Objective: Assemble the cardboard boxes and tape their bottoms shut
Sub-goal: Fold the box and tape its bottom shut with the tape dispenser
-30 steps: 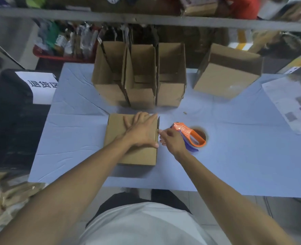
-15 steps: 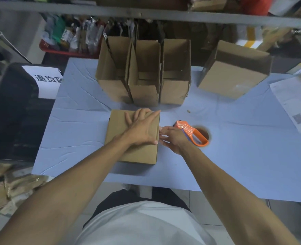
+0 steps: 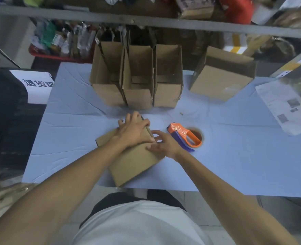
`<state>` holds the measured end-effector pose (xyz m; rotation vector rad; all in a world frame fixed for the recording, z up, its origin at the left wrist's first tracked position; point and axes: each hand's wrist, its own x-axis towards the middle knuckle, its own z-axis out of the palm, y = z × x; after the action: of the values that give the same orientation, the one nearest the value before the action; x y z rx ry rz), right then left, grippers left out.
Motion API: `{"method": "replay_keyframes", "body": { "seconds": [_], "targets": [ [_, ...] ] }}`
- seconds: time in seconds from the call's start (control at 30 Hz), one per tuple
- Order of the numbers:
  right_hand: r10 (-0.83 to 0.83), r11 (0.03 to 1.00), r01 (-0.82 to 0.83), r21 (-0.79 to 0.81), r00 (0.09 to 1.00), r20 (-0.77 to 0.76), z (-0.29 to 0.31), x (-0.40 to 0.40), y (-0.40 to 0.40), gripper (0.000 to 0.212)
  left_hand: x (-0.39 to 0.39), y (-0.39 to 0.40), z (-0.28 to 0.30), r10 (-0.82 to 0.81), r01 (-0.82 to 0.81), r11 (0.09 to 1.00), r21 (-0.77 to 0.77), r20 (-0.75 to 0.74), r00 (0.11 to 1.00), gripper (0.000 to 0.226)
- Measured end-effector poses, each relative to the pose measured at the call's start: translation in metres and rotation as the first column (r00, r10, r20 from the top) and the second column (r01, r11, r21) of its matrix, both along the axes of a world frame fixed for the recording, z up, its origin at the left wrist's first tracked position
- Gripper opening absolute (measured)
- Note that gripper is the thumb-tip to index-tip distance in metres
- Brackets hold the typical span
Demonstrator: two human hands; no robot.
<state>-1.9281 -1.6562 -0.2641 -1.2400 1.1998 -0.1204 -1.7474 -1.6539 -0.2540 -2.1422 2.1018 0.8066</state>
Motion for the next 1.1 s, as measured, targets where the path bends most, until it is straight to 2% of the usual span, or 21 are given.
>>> {"method": "replay_keyframes", "body": {
  "seconds": [0.07,0.13,0.23,0.37,0.5,0.57,0.7,0.77,0.93,1.1],
  "targets": [
    [0.01,0.991,-0.013,-0.131,1.0,-0.023,-0.003,0.005,0.001,0.052,0.003,0.008,-0.001,0.096,-0.096,0.995,0.002,-0.06,0.994,0.059],
    [0.032,0.983,-0.033,-0.181,0.999,-0.009,-0.003,0.007,-0.002,0.052,0.014,0.015,-0.001,0.079,-0.078,0.997,0.017,-0.151,0.985,0.054],
    [0.045,0.974,-0.042,-0.221,0.999,0.011,-0.003,0.008,-0.001,0.051,0.032,0.019,0.003,0.06,-0.053,0.998,0.033,-0.283,0.957,0.058],
    [0.046,0.976,-0.043,-0.213,0.999,0.009,0.0,0.011,0.0,0.045,0.036,0.022,0.003,0.095,-0.108,0.994,-0.023,-0.319,0.943,0.072],
    [0.051,0.987,-0.047,-0.156,0.999,0.02,0.002,0.014,-0.004,0.039,0.033,0.022,0.001,0.118,-0.137,0.99,-0.042,-0.301,0.946,0.073],
    [0.013,0.989,-0.008,-0.147,0.999,0.032,0.001,0.015,-0.004,0.034,0.033,0.02,0.0,0.105,-0.116,0.993,-0.024,-0.274,0.956,0.067],
    [-0.096,0.983,0.105,-0.151,0.993,0.07,-0.005,0.019,0.0,0.025,0.031,0.012,0.001,0.101,-0.084,0.993,0.077,-0.25,0.963,0.04],
    [-0.139,0.976,0.147,-0.161,0.988,0.061,-0.008,0.023,0.001,0.023,0.028,0.007,0.0,0.136,-0.115,0.989,0.098,-0.248,0.959,0.027],
    [-0.241,0.943,0.236,-0.236,0.97,0.004,-0.017,0.032,0.007,0.021,0.017,0.003,-0.011,0.272,-0.277,0.96,0.023,-0.289,0.918,0.002],
    [-0.346,0.918,0.337,-0.209,0.938,-0.003,-0.02,0.035,0.006,0.013,0.012,-0.002,-0.013,0.356,-0.362,0.932,0.029,-0.276,0.893,0.005]
  ]
}}
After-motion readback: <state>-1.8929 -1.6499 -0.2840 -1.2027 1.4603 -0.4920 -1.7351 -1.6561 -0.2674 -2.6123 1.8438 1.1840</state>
